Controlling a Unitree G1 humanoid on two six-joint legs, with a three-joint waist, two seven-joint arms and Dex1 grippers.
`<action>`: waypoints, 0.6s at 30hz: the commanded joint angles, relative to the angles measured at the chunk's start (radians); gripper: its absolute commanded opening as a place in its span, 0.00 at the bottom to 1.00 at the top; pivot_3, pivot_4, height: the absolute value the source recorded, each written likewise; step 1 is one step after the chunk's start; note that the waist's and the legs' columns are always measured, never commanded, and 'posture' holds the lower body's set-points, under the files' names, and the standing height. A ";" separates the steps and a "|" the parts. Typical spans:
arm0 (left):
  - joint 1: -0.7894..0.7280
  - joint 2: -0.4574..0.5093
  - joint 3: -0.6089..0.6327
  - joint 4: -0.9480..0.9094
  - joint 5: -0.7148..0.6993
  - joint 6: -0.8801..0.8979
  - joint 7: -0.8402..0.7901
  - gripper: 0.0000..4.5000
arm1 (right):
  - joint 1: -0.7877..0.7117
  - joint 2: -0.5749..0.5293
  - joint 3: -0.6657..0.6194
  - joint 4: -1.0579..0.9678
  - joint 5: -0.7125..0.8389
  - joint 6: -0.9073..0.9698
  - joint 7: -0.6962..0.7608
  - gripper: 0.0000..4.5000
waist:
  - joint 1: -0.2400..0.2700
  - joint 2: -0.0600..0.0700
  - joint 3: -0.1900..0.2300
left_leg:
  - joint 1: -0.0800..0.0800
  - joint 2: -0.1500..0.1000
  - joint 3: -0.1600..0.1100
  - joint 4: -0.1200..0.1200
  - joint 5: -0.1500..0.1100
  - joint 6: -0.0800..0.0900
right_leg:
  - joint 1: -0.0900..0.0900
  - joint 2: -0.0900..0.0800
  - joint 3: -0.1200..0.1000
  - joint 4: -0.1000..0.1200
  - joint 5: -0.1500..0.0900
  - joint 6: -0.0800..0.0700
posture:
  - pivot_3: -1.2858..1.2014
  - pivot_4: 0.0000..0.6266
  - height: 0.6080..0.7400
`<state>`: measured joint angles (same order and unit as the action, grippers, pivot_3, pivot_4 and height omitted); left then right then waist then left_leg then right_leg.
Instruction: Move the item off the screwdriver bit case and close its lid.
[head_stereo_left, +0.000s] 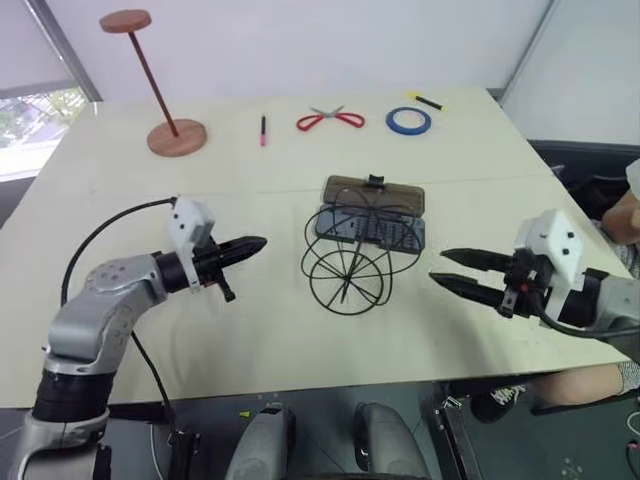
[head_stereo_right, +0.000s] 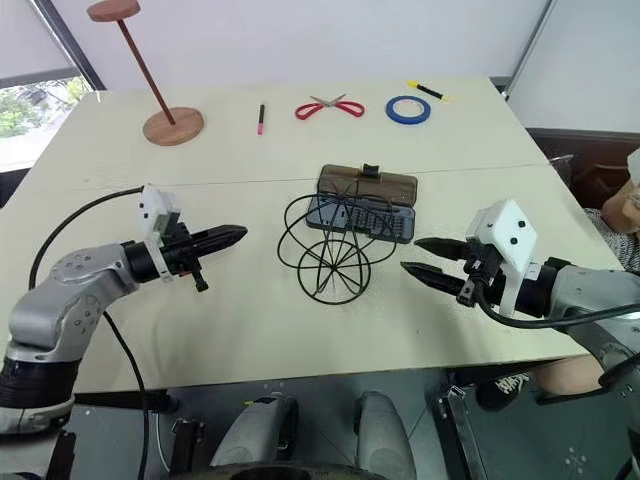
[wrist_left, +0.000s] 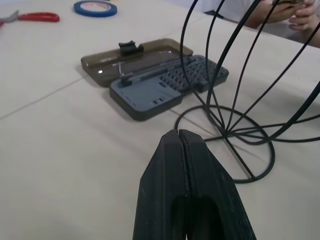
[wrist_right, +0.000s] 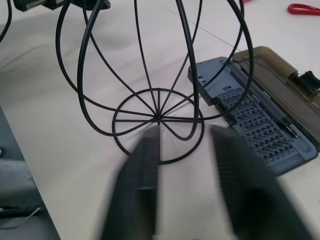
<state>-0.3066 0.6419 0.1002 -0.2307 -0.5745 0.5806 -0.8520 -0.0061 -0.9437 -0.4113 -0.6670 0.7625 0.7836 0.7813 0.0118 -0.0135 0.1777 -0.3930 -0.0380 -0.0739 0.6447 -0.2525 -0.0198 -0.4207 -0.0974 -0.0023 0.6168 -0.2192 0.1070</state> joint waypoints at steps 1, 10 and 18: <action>-0.042 -0.011 -0.021 0.016 0.019 -0.023 -0.005 0.00 | 0.011 -0.007 -0.039 -0.005 -0.024 -0.043 0.009 0.76 | 0.001 0.000 0.000 | 0.000 0.000 0.000 0.000 0.000 0.000 | 0.000 0.000 0.000 -0.001 0.000 0.000 | 0.52 0.24 1.00; -0.078 -0.031 -0.042 0.062 0.048 -0.058 -0.026 0.00 | -0.051 0.064 0.026 0.042 -0.069 -0.066 -0.089 1.00 | -0.002 -0.001 0.001 | 0.000 0.000 0.000 0.000 0.000 0.000 | 0.001 0.000 0.000 -0.002 0.000 0.000 | 0.52 0.24 1.00; -0.056 -0.041 -0.037 0.045 0.057 -0.063 -0.010 0.00 | -0.152 0.153 0.144 0.090 -0.081 -0.061 -0.140 1.00 | 0.000 -0.001 0.001 | 0.000 0.000 -0.001 0.000 0.000 0.000 | 0.001 0.000 0.000 -0.002 0.000 0.000 | 0.52 0.24 1.00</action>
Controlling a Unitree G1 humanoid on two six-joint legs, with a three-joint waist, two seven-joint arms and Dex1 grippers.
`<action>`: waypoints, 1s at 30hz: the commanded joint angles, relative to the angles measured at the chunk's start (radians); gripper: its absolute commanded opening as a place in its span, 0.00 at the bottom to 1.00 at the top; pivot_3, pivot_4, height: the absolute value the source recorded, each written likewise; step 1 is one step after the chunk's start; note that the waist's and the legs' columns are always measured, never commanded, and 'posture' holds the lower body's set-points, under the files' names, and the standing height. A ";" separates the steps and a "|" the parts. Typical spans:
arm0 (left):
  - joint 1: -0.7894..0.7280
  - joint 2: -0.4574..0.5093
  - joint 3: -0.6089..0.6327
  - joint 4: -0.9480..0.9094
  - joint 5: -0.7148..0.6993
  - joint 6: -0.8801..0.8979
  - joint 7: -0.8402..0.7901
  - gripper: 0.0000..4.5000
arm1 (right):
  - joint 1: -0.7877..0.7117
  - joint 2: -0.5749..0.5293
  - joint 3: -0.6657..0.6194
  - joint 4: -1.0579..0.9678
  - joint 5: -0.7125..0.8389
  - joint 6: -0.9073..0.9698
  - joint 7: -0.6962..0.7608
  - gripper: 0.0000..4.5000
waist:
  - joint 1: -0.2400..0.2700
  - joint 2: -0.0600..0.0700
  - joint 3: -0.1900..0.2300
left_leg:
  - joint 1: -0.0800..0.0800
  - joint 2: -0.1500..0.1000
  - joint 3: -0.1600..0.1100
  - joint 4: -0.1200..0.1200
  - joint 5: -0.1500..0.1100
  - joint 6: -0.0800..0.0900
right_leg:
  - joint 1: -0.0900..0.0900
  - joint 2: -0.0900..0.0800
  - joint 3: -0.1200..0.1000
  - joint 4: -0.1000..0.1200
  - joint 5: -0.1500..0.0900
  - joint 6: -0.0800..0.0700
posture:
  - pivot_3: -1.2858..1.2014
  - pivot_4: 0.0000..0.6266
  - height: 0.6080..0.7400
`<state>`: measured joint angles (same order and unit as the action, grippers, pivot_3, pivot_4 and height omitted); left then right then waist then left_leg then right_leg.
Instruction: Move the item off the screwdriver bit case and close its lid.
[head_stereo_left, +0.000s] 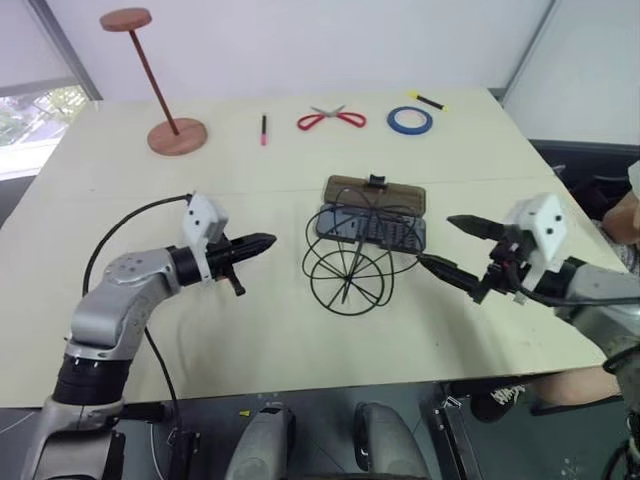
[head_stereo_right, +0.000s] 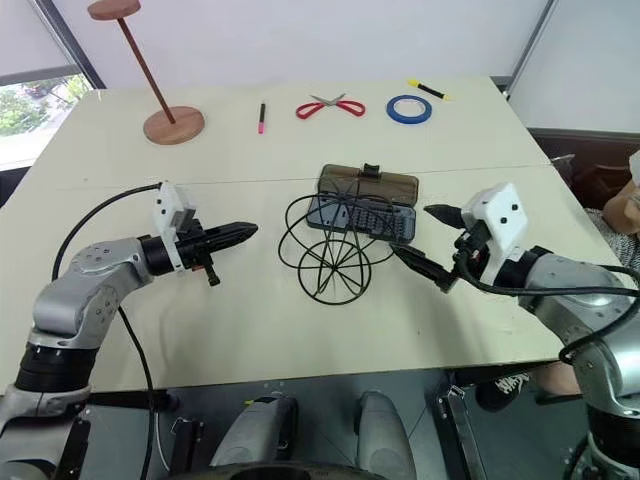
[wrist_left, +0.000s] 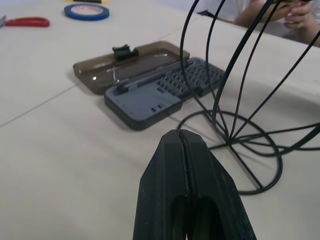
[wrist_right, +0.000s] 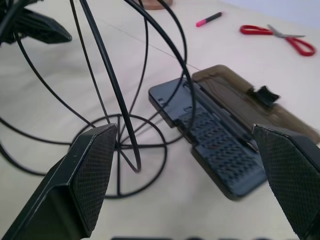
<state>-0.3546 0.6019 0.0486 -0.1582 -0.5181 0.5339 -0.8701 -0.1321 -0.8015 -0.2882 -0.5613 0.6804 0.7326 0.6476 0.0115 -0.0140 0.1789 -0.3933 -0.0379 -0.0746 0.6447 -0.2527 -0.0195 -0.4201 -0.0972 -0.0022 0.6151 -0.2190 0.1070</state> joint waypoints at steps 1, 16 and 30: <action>-0.006 0.000 0.016 -0.028 0.002 -0.018 0.008 0.00 | -0.027 0.016 0.031 -0.019 0.002 -0.009 -0.007 1.00 | 0.001 0.000 0.000 | 0.000 0.000 0.000 0.000 0.000 0.000 | 0.000 0.000 0.000 0.000 0.000 0.000 | 0.52 0.24 1.00; 0.011 -0.013 0.004 -0.053 0.018 -0.020 0.033 0.00 | -0.011 0.041 0.093 -0.029 -0.028 -0.024 -0.015 0.21 | 0.000 0.000 0.000 | 0.000 0.000 0.000 0.000 0.000 0.000 | 0.000 0.000 0.000 0.000 0.000 0.000 | 0.52 0.24 1.00; -0.014 -0.019 -0.002 -0.007 0.046 -0.037 0.020 0.00 | -0.082 -0.036 -0.005 -0.106 0.135 0.055 0.040 0.01 | 0.000 0.000 0.000 | 0.000 0.000 0.000 0.000 0.000 0.000 | 0.000 0.000 0.000 0.000 0.000 0.000 | 0.52 0.24 1.00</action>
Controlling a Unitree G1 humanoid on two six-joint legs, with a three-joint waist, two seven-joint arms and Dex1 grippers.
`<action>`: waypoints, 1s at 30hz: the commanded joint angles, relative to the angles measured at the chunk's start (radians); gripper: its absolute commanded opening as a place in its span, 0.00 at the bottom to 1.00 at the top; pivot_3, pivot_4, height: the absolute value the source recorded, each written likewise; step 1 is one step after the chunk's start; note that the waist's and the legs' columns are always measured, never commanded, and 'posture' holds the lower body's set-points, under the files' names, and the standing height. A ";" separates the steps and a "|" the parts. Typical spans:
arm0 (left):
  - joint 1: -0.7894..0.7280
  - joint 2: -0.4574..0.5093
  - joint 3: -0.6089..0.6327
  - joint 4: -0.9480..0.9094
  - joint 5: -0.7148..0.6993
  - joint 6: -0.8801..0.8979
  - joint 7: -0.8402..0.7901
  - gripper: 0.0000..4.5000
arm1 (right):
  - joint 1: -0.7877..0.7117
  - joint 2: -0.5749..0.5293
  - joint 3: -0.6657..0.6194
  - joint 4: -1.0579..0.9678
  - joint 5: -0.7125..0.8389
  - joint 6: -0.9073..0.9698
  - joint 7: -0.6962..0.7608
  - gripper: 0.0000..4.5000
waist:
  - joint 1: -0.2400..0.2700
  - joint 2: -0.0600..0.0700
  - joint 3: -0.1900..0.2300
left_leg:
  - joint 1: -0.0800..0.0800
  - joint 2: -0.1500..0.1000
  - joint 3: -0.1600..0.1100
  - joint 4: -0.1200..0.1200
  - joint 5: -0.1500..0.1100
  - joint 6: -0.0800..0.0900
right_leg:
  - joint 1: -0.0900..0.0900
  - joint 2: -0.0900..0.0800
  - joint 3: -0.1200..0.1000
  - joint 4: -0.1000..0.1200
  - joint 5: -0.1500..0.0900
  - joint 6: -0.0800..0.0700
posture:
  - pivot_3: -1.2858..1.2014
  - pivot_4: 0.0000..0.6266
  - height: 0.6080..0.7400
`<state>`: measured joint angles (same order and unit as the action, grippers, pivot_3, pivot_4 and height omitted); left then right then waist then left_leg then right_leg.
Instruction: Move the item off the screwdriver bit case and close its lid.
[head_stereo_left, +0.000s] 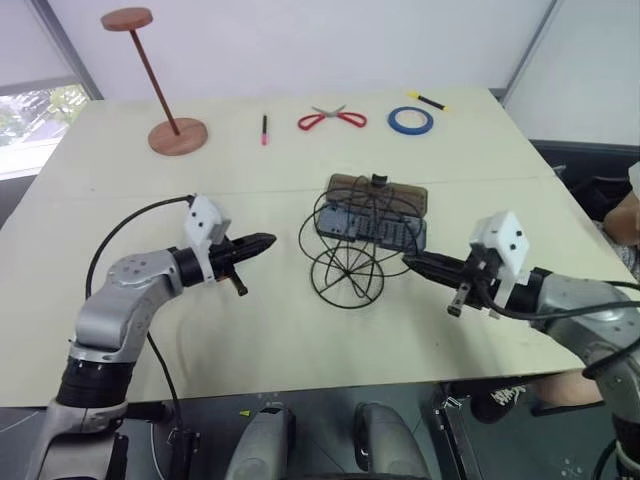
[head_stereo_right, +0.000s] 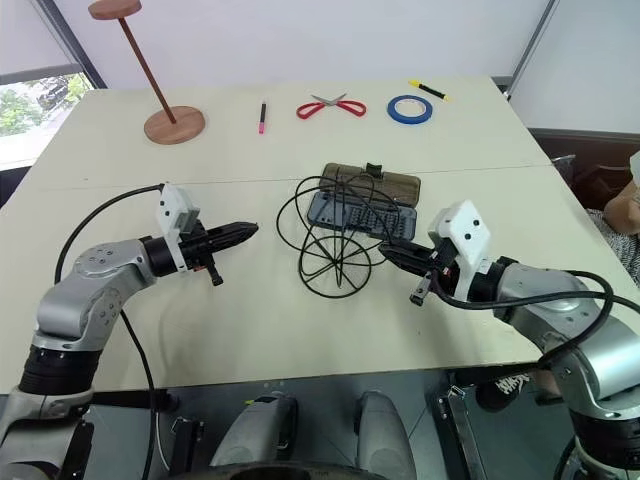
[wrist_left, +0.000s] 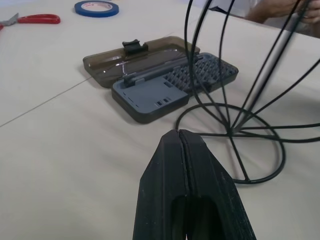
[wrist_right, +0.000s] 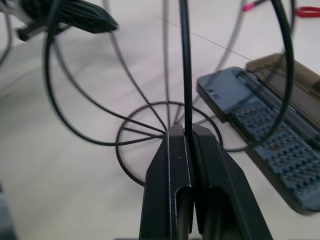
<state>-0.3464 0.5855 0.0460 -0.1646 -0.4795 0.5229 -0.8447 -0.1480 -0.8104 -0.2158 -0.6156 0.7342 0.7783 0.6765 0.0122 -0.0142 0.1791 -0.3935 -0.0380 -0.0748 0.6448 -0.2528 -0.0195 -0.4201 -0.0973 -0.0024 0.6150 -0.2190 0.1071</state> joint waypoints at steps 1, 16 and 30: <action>-0.029 -0.005 -0.002 0.008 0.011 -0.032 -0.007 0.00 | -0.102 -0.039 -0.089 -0.044 0.091 0.009 0.012 0.01 | -0.001 0.000 0.000 | 0.000 0.000 0.000 0.000 0.000 0.000 | 0.000 0.000 0.000 0.000 0.000 0.000 | 0.52 0.24 1.00; -0.039 -0.047 -0.031 0.038 0.042 -0.080 -0.006 0.00 | -0.545 -0.096 -0.147 0.363 -0.051 -0.122 -0.091 0.01 | 0.000 0.000 0.002 | -0.003 0.000 0.001 0.000 0.000 0.000 | -0.003 0.000 0.000 0.000 0.000 0.000 | 0.52 0.24 1.00; -0.012 -0.048 -0.038 0.028 0.063 -0.099 -0.008 0.00 | -0.506 0.145 -0.183 0.878 -0.528 -0.671 -0.580 0.01 | -0.005 0.003 0.003 | -0.004 -0.002 0.002 -0.001 0.000 0.000 | -0.006 0.000 0.001 0.000 0.003 0.003 | 0.52 0.24 1.00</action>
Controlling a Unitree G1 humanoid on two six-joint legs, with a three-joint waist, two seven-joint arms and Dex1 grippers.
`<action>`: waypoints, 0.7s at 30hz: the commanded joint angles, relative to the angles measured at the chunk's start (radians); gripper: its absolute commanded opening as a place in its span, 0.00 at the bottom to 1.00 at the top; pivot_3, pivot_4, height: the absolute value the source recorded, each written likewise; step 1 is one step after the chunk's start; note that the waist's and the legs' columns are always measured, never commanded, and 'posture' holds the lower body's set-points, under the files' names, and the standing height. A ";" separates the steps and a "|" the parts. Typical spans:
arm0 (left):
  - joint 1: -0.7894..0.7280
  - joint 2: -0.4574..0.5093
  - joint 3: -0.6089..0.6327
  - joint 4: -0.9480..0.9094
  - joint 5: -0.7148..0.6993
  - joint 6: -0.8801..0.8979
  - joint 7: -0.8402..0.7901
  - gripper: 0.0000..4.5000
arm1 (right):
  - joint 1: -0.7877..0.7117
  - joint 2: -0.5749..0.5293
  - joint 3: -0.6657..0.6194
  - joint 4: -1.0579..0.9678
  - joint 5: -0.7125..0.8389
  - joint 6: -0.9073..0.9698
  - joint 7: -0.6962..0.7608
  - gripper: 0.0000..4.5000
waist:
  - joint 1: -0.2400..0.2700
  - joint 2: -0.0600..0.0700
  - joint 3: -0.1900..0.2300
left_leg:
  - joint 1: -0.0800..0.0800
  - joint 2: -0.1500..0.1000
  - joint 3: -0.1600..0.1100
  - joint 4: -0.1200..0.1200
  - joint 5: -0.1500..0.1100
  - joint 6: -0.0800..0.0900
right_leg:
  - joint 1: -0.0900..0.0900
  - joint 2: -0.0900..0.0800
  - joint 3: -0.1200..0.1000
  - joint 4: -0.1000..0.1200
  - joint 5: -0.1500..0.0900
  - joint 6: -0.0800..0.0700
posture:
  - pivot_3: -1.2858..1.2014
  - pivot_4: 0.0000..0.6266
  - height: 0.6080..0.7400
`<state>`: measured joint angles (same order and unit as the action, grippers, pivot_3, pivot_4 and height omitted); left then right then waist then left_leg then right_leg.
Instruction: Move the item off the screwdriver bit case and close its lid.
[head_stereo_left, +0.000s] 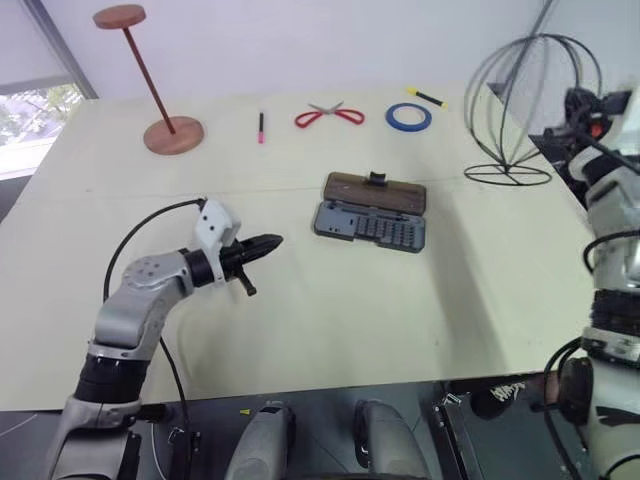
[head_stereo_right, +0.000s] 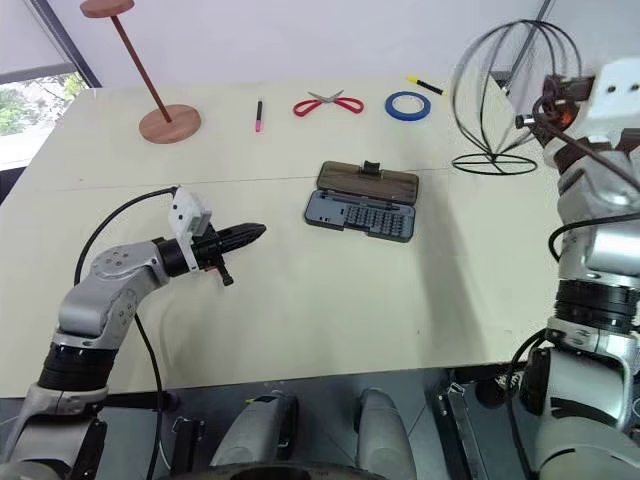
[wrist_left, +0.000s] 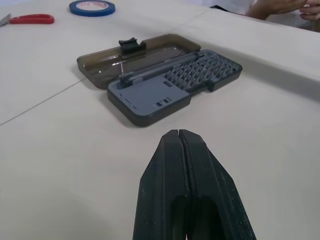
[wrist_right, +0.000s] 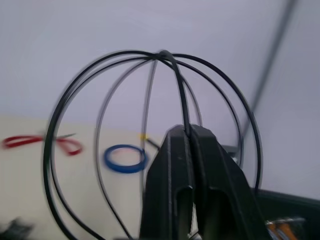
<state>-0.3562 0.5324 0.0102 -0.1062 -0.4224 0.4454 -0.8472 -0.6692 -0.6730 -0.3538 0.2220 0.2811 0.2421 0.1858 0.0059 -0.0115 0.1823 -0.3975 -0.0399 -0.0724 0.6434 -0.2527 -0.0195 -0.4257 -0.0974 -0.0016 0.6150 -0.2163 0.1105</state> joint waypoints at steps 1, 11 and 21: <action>-0.001 0.004 -0.004 -0.030 0.008 -0.022 -0.006 0.00 | 0.032 0.017 -0.048 0.063 -0.097 -0.171 -0.116 0.01 | 0.002 0.000 0.000 | 0.000 0.000 0.000 0.000 0.000 0.000 | 0.000 0.000 0.000 0.000 0.000 0.000 | 0.52 0.24 1.00; -0.002 0.006 -0.012 -0.023 0.017 -0.027 -0.012 0.00 | 0.388 0.166 -0.062 -0.113 -0.216 -0.234 -0.304 0.01 | -0.007 0.002 0.000 | 0.002 0.000 0.000 0.000 0.000 0.000 | 0.001 0.000 0.001 0.001 0.000 0.000 | 0.52 0.24 1.00; -0.035 -0.009 -0.037 0.018 0.029 -0.043 -0.034 0.00 | 0.494 0.303 -0.127 -0.291 -0.130 -0.025 -0.353 0.01 | -0.019 0.002 0.000 | 0.006 0.001 0.000 0.000 0.000 0.000 | 0.005 0.001 0.002 0.002 -0.001 -0.002 | 0.52 0.24 1.00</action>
<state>-0.3697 0.5237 -0.0251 -0.0793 -0.4001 0.4241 -0.8745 -0.1749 -0.3756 -0.4633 -0.0639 0.1288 0.1731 -0.1630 -0.0135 -0.0095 0.1819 -0.3913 -0.0391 -0.0722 0.6437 -0.2528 -0.0193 -0.4206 -0.0965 0.0004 0.6173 -0.2175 0.1083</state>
